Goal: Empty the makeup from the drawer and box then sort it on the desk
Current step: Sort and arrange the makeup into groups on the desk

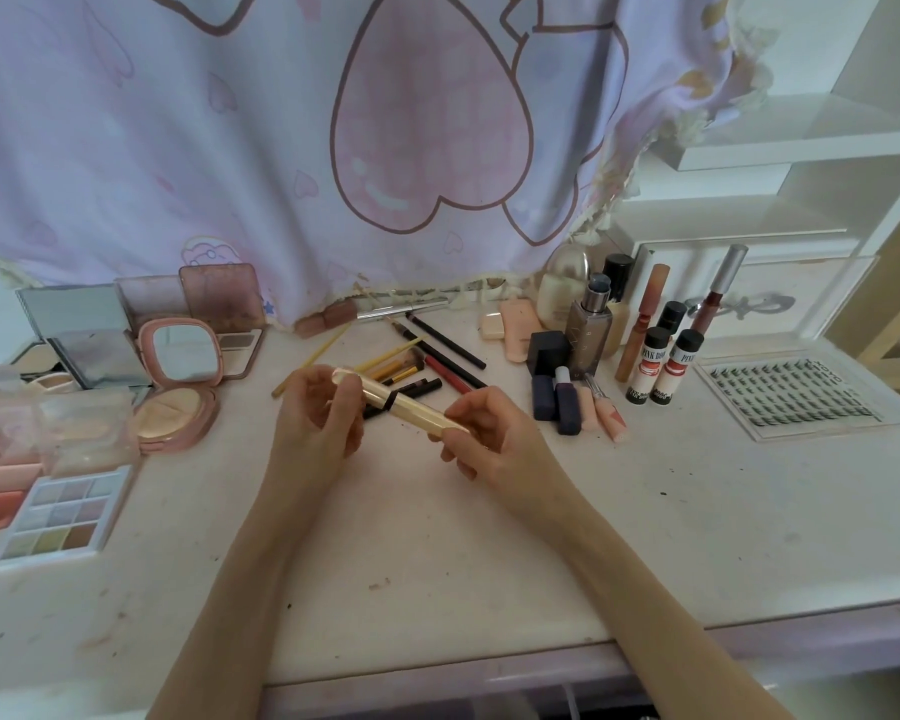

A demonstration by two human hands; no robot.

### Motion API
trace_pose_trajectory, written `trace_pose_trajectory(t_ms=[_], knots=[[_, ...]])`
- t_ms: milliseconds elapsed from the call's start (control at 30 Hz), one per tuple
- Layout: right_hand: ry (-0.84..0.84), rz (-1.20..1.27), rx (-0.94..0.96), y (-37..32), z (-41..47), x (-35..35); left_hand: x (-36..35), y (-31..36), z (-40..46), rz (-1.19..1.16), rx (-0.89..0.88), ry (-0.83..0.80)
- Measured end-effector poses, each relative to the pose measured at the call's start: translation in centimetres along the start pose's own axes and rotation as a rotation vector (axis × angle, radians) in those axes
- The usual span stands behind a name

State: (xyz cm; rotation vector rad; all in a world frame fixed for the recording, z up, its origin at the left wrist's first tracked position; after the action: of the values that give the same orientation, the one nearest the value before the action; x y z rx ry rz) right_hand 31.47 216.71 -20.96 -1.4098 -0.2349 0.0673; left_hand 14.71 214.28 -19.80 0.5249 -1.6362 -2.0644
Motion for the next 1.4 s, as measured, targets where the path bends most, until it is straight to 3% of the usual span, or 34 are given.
trace_pose_trajectory(t_ms=[167,267,433,633,900,1067,1200,1300,1400], knots=[[-0.002,0.021,-0.038,-0.2,0.1,0.4,0.5,-1.1,0.5,-0.305,0.008,-0.245],[-0.084,-0.12,0.04,0.0,-0.1,-0.1,0.8,-1.3,0.9,-0.308,0.104,-0.13],[0.018,-0.286,0.169,0.3,0.1,0.0,0.9,-1.5,0.9,-0.217,0.147,0.109],[0.111,-0.206,0.127,0.1,0.4,0.6,0.5,-0.9,0.7,-0.404,0.128,-0.119],[-0.023,-0.45,0.227,-0.2,-0.5,-0.6,1.2,-1.3,1.0,-0.237,0.111,0.143],[0.05,-0.517,0.267,0.0,-0.2,-0.4,1.2,-1.2,0.8,-0.056,0.047,0.24],[0.141,-0.52,0.257,0.5,0.2,0.0,0.7,-1.0,0.5,0.217,-0.126,0.107],[0.191,-0.529,0.245,0.9,0.5,0.2,0.3,-0.8,0.2,0.137,-0.095,-0.047],[0.217,-0.522,0.245,1.0,0.6,0.2,0.3,-0.4,0.0,0.105,-0.107,-0.052]])
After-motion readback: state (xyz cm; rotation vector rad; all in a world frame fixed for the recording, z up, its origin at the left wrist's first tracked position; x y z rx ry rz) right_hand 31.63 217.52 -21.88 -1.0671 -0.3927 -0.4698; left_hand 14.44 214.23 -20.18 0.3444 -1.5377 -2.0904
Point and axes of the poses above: each hand's wrist, its own z-axis towards the middle knuckle, its own x-axis out of the back of the hand, y = z × x, the point moved 3 cm from there along z, towards the middle knuckle, and after that the axes turned 13 degrees about y, right-handed, at the moved point
